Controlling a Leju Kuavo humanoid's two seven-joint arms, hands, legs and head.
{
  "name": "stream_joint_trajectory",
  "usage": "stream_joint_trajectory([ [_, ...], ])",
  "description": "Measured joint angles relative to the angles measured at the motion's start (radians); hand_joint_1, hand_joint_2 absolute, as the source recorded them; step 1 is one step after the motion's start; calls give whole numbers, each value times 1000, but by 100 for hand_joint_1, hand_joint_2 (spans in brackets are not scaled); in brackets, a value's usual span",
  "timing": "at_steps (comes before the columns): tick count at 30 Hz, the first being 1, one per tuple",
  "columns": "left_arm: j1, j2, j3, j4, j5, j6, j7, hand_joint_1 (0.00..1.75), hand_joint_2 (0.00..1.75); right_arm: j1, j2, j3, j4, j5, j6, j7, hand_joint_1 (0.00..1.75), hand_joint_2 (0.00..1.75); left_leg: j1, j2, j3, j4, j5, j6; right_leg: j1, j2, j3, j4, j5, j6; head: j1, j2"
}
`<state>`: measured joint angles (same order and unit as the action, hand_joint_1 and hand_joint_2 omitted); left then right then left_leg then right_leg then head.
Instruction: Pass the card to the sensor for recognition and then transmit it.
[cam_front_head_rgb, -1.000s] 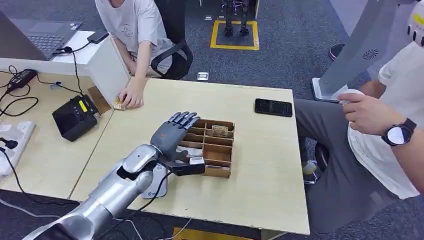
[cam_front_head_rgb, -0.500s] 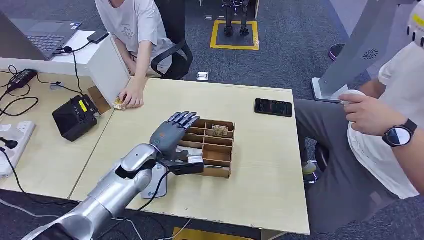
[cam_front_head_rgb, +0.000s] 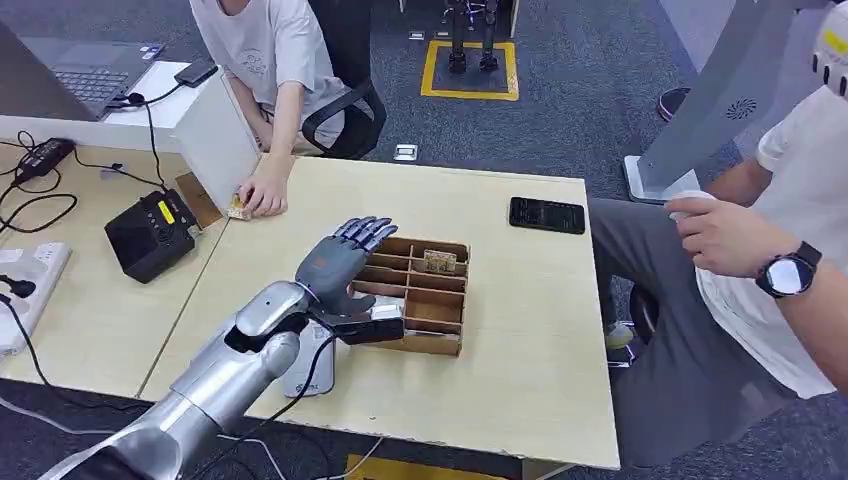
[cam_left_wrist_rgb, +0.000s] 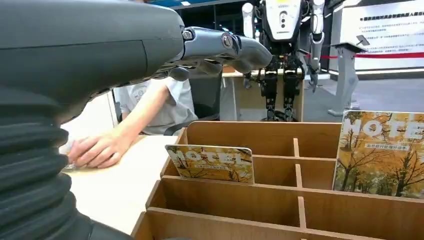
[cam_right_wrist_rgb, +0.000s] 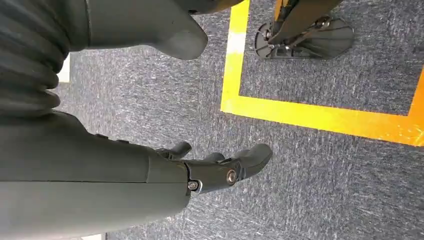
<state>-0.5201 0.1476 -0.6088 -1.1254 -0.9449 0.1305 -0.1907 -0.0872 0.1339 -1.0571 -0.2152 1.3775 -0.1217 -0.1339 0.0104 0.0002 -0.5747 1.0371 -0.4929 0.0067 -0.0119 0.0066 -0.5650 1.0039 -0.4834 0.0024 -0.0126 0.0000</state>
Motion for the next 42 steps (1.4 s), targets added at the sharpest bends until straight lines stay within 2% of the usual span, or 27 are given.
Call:
stream_joint_trajectory([
  [6, 0, 1, 0, 1, -29, 3, 19, 0, 175, 0, 0, 0, 0, 0, 0, 0, 0, 175, 0, 0, 0, 0, 0, 0, 0, 0, 0, 0, 0, 0, 0, 0],
  [18, -2, 5, 0, 38, -45, 6, 18, 0, 175, 0, 0, 0, 0, 1, 0, 0, 0, 175, 0, 0, 0, 0, 0, 0, 0, 0, 0, 0, 0, 0, 0, 0],
  [27, -2, 6, 0, 38, -33, 4, 15, 0, 175, 0, 0, 0, 0, 1, 0, 0, 0, 175, 0, 0, 0, 0, 0, 0, 0, 0, 0, 0, 0, 0, 0, 0],
  [31, -2, 5, 1, 20, 21, -8, -5, 0, 175, 0, 0, 0, 0, 2, 0, 0, 0, 175, 0, 0, 0, 0, 0, 0, 0, 0, 0, 0, 0, 0, 0, 0],
  [42, -4, -10, 1, 14, 18, -7, -1, 0, 175, 0, 0, 0, 0, 3, 0, -1, 0, 175, 0, 0, 0, 0, 0, 0, 0, 0, 0, 0, 0, 0, 0, 0],
])
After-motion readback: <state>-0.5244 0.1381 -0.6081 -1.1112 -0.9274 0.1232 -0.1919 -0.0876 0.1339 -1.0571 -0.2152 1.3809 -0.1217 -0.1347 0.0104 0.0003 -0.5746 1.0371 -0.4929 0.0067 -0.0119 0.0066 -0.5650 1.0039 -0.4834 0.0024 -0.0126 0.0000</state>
